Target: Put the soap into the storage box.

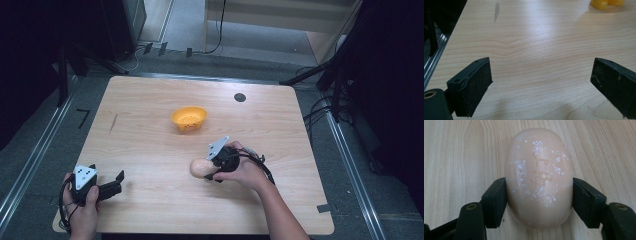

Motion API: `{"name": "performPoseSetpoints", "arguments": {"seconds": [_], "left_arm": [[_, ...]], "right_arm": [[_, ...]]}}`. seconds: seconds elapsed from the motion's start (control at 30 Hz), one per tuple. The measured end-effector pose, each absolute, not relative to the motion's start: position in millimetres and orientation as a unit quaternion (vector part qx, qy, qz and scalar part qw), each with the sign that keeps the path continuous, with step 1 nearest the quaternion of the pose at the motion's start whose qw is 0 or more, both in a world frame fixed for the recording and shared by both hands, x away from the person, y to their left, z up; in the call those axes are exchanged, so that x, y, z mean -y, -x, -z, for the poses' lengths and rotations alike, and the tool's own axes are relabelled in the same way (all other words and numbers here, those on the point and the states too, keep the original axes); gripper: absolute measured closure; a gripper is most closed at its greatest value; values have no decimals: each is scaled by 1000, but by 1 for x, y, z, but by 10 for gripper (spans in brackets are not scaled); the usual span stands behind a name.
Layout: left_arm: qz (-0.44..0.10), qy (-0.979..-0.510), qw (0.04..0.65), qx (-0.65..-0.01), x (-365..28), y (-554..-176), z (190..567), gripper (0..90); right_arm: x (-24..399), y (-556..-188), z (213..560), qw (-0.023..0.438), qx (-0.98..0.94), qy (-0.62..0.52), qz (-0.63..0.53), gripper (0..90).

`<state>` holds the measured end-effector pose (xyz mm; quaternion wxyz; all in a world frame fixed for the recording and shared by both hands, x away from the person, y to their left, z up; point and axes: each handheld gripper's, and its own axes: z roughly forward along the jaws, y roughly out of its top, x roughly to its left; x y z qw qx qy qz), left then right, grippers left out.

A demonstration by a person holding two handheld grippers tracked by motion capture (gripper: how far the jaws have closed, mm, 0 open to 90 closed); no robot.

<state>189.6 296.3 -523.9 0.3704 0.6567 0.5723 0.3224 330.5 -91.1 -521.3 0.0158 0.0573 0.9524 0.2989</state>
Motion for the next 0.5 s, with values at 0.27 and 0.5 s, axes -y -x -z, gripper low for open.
{"name": "performPoseSetpoints", "arguments": {"seconds": [0.27,0.5], "left_arm": [[-323,-657,370,-572,-296,-190,524,41],[-323,-658,371,-571,-296,-190,524,43]], "right_arm": [[97,-334,522,15,-952,-60,-301,339],[96,-332,521,16,-952,-53,-301,340]]}}
